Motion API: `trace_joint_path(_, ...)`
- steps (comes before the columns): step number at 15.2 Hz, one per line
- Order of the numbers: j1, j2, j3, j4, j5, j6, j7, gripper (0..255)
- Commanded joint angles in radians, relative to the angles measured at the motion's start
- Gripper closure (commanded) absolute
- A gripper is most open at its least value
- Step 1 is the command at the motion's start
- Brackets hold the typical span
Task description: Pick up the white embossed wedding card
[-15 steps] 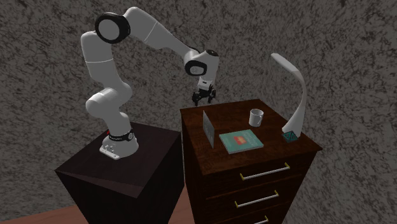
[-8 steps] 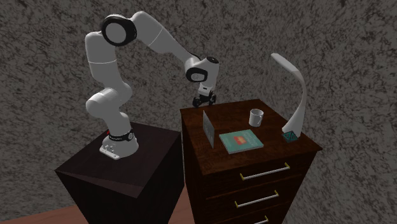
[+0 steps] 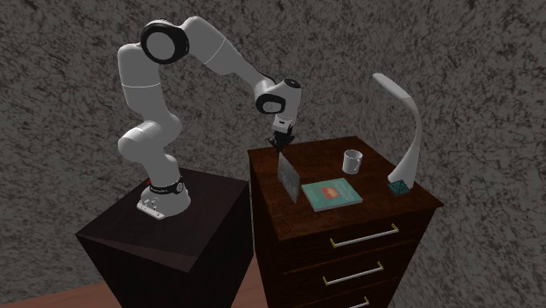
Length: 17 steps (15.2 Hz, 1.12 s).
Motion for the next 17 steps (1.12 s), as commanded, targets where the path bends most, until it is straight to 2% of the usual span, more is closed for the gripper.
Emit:
trace_joint_path(1,0.0,0.0,0.0,0.0,0.0,0.0,0.0,255)
trace_joint_path(3,0.0,0.0,0.0,0.0,0.0,0.0,-0.001,255)
trace_joint_path(17,-0.013,-0.13,-0.007,0.077,0.048,-0.195,-0.009,255)
